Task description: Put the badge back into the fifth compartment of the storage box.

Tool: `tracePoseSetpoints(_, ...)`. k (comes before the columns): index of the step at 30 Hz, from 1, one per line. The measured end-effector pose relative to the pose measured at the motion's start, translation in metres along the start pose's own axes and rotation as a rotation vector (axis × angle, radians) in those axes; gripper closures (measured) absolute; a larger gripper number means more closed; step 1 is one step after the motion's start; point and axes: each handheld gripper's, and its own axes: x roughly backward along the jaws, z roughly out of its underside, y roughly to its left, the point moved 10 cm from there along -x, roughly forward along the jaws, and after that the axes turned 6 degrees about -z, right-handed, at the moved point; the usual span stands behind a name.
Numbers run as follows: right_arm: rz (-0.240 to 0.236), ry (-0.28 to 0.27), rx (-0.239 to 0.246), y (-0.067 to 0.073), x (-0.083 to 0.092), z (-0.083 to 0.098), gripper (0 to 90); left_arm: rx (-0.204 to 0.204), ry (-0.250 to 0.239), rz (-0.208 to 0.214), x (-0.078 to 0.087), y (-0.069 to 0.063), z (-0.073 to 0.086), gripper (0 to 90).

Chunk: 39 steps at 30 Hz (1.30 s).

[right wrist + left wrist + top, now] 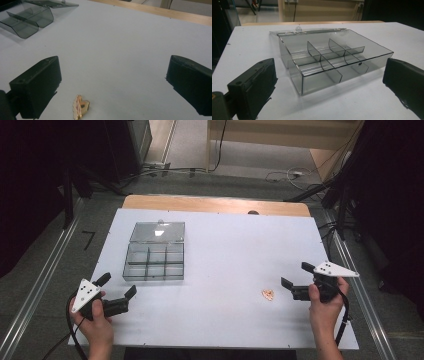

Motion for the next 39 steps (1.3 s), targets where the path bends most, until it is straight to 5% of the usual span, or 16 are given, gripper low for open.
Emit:
tracePoseSetpoints(6, -0.066, 0.011, -0.013, 0.008, -0.010, -0.015, 0.0, 0.003, 0.001, 0.005, -0.001, 0.000, 0.000, 0.0)
tracePoseSetpoints(13, -0.116, 0.115, -0.034, 0.011, -0.018, -0.009, 5.4, 0.012, 0.005, 0.022, -0.001, 0.000, 0.000, 0.0)
tracePoseSetpoints(19, -0.087, 0.232, -0.050, 0.010, -0.027, 0.008, 6.0, 0.015, 0.006, 0.030, -0.001, -0.001, 0.000, 0.0)
tracePoseSetpoints(24, -0.150, 0.317, -0.067, 0.017, -0.031, 0.022, 22.6, 0.016, 0.006, 0.032, -0.001, -0.001, 0.000, 0.0)
tracePoseSetpoints(33, -0.133, 0.417, -0.091, 0.017, -0.036, 0.040, 44.3, 0.016, 0.006, 0.032, -0.001, -0.001, 0.000, 0.0)
tracePoseSetpoints(39, -0.137, 0.438, -0.088, 0.019, -0.038, 0.046, 48.8, 0.016, 0.005, 0.033, -0.001, -0.001, 0.000, 0.0)
